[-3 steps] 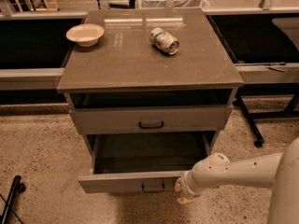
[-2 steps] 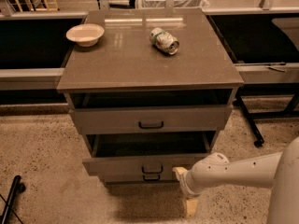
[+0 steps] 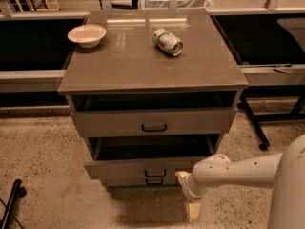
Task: Close middle drawer
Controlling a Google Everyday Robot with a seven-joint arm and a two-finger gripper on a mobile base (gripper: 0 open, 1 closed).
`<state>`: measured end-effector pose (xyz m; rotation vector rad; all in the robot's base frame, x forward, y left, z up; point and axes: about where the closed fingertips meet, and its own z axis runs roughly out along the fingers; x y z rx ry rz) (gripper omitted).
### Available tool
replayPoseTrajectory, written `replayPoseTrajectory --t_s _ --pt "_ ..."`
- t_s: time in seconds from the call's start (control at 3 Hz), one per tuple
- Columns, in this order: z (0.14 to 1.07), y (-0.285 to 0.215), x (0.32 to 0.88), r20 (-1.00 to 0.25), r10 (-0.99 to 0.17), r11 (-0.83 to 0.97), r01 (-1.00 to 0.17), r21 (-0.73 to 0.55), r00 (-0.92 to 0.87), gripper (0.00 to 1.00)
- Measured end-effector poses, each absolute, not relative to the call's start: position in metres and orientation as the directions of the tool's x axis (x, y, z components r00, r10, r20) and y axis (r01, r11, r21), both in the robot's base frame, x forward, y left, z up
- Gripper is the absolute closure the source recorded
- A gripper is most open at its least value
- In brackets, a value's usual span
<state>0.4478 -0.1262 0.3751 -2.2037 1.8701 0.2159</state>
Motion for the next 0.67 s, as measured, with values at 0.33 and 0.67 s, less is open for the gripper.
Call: replayPoseTrajectory --t_s 0.33,0.67 --pt "0.374 -0.123 0.465 -0.287 -0.944 -0.148 -0.987 -0.066 0.161 0.0" --pt "0.376 -0.126 0.492 -0.309 -0.941 -0.122 -0.989 -0.079 0.141 0.18"
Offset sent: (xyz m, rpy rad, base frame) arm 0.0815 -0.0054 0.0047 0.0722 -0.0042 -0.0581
